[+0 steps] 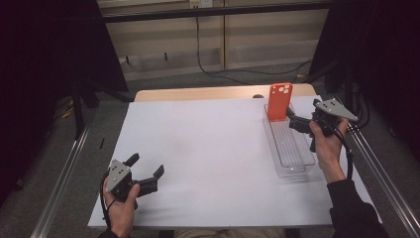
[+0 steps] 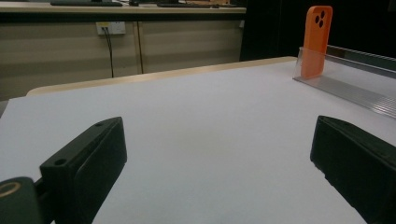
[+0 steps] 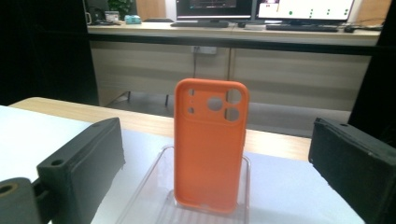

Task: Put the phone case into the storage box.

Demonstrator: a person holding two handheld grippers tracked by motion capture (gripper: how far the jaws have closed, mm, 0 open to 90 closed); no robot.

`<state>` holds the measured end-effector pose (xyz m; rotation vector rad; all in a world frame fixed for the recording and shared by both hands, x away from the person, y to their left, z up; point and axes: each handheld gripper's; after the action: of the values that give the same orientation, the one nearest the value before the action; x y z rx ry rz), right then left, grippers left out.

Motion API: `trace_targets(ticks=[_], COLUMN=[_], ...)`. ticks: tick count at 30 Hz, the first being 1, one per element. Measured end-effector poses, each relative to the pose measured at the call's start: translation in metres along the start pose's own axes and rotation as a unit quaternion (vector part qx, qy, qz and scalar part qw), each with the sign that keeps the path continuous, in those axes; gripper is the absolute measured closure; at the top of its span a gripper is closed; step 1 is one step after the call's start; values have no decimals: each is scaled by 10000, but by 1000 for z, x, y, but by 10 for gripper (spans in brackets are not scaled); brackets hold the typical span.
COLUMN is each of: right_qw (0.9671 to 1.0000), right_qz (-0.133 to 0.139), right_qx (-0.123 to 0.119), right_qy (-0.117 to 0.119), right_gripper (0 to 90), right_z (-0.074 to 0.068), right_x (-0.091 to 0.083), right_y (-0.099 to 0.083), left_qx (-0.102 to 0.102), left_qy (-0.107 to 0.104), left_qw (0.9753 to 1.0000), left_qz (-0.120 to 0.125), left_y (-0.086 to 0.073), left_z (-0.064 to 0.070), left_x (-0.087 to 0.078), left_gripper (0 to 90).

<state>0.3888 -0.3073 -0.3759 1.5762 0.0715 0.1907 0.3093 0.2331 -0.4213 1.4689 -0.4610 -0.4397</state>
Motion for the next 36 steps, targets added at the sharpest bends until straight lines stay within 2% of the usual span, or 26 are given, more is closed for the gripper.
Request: trace_targets(ticks=[3, 13, 15, 26, 36], right_qw=[10000, 9998, 9998, 9999, 9999], right_qz=[16, 146, 104, 63, 25], right_qx=[34, -106, -146, -109, -39], right_qy=[-21, 21, 35, -50, -111], right_gripper=[25, 27, 27, 26, 9], right_z=[-1, -12, -14, -22, -29], right_x=[-9, -39, -46, -78, -99], right_y=[-1, -3, -3, -13, -19], left_qx=[17, 26, 33, 9, 24], left_qy=[-19, 14, 49, 6, 4], left_qw=[10000, 10000, 10000, 10000, 10000], left_qz=[-4, -11, 0, -3, 9], left_y=[0, 1, 0, 1, 1], left_z=[1, 0, 0, 0, 0], left_x=[-1, -5, -5, -7, -8], left_gripper=[36, 36, 36, 36, 36])
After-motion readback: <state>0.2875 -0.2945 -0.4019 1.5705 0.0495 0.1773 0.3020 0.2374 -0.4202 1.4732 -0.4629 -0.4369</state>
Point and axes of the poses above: each handheld gripper's, and its own axes: x roughly forward along the jaws, y roughly out of its top, z roughly to its right, and after that the axes turned 15 degrees about z, right-handed
